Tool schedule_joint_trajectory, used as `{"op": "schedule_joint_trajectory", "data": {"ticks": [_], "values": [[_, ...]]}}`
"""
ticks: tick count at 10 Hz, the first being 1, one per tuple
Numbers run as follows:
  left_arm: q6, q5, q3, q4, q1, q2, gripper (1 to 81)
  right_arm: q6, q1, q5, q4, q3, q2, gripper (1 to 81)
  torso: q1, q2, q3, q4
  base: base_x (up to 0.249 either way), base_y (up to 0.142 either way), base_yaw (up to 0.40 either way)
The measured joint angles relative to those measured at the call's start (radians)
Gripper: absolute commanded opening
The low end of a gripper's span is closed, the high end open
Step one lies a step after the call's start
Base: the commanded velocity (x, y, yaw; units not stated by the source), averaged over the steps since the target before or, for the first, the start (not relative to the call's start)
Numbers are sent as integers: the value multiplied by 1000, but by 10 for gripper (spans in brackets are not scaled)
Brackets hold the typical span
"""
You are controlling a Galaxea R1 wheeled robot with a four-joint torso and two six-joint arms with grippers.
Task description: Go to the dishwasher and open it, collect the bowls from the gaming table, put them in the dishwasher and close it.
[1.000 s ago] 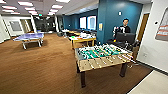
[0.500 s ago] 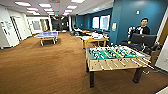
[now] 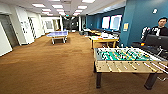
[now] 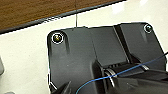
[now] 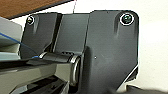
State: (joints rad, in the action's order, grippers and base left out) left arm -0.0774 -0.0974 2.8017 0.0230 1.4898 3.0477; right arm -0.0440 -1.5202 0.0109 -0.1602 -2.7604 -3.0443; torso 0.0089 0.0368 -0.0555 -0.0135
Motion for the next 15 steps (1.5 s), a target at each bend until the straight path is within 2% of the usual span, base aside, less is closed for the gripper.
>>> {"op": "schedule_joint_trajectory", "data": {"ticks": [15], "values": [[6, -4, 1, 0, -1, 3, 811, 2, -4, -4, 0, 0, 0, 811, -1, 0, 0, 0, 0, -8, -14]]}}
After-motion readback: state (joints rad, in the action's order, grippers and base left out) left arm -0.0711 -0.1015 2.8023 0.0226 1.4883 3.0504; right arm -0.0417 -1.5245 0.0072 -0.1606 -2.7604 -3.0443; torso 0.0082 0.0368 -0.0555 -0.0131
